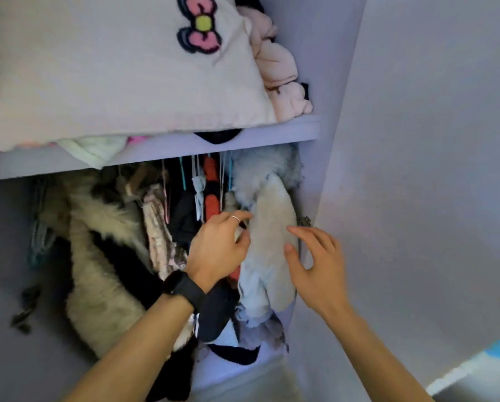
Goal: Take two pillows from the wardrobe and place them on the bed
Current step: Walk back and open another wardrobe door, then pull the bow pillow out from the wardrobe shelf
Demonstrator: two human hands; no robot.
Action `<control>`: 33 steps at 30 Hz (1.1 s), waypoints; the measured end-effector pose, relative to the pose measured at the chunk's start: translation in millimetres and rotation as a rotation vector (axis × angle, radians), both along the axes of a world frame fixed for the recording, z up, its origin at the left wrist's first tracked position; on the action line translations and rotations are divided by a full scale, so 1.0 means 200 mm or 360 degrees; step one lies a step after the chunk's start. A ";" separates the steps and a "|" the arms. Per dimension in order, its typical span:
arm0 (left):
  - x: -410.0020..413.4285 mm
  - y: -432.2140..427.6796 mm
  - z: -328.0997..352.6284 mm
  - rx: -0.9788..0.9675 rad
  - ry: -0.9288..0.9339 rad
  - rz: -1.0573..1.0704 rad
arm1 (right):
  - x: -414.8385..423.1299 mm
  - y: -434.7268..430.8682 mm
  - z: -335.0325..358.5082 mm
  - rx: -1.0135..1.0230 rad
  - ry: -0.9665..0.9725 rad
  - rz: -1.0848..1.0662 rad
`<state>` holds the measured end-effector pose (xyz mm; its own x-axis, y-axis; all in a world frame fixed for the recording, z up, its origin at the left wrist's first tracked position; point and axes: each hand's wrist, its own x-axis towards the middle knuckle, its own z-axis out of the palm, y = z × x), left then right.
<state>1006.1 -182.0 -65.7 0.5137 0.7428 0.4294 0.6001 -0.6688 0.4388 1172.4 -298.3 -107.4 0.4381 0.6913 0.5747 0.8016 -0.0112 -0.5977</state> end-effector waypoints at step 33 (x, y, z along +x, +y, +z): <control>-0.44 1.58 1.79 0.0006 -0.0267 0.1200 | -0.09 1.97 2.01 -0.0476 0.0226 0.0282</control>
<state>918.4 133.9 293.1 -0.2029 0.8645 0.4599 0.8198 -0.1069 0.5626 1155.3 95.4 293.7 0.3573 0.8916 0.2782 0.7161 -0.0703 -0.6944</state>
